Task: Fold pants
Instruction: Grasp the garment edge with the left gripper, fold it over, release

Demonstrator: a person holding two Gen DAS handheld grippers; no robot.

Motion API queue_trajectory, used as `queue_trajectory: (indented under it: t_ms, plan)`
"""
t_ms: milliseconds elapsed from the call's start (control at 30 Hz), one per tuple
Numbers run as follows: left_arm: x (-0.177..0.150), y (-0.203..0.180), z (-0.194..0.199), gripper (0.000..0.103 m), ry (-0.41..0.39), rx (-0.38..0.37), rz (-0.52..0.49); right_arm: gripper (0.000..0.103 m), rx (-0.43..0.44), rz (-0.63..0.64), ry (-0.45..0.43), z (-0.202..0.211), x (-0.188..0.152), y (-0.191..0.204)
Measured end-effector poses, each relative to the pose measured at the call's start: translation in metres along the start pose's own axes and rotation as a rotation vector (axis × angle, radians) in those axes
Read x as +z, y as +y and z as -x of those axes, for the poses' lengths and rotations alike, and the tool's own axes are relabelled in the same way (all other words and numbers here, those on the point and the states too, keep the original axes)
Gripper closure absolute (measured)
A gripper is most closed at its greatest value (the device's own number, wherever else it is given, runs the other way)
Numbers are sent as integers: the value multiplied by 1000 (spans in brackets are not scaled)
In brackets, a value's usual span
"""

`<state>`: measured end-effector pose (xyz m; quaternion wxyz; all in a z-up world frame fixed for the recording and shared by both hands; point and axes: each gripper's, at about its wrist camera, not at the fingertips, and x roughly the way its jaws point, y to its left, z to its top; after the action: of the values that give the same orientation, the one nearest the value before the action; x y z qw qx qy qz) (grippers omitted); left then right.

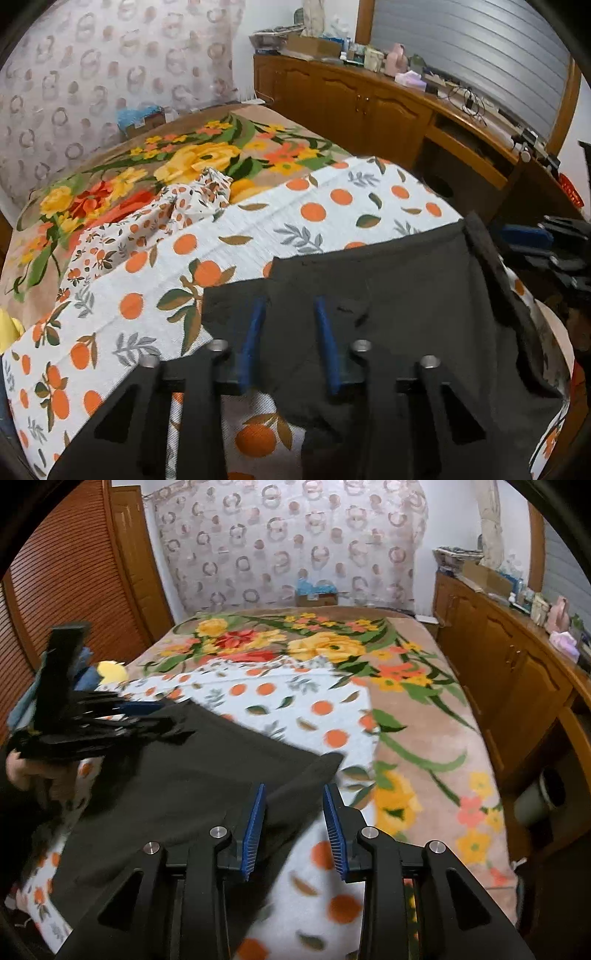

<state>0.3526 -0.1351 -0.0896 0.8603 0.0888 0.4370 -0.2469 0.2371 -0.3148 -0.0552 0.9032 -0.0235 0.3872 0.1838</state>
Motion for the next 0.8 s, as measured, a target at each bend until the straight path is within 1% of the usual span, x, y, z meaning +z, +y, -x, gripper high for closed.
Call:
queue_trajectory:
  t_ms: [33,67,133,200,267,367,467,533,567,600,633,667,700,733,767,800]
  plan:
    - [0,1,-1,94,1,-5,5,70,9,5,4,0,-2,4]
    - [0,1,1,96,-5,-9,10,70,15,12,7,-1,-3,7]
    - [2,4,12,97,-49,-11,28,70,23,30,16,-3,-6,14]
    - [7,11,27,97,-105,29,62,70,21,36,21,-5,-7,16]
    - [10,17,34,97,-122,55,78,70,18,39,28,-7,-9,16]
    - [10,23,31,97,-98,67,74,70,12,29,35,-7,-10,13]
    - [7,25,25,96,-66,63,84,70,0,24,41,-4,-9,11]
    - [5,24,25,89,-59,72,90,70,-12,22,42,-1,-10,13]
    - [4,23,25,81,-60,79,87,70,-16,22,42,3,-10,16]
    - [2,21,29,71,-65,91,81,70,-18,18,40,6,-11,17]
    - [0,20,32,65,-72,96,79,70,-19,16,39,9,-13,18]
    - [-2,19,37,53,-81,93,77,70,-21,17,37,12,-15,21]
    - [-4,19,41,47,-88,88,76,70,-22,16,35,15,-17,21]
    - [-7,17,47,44,-96,83,75,70,-23,13,33,18,-19,23]
    - [-11,15,54,35,-103,81,73,70,-24,12,31,21,-21,24]
    - [-14,14,58,31,-110,81,71,70,-26,11,28,25,-23,26]
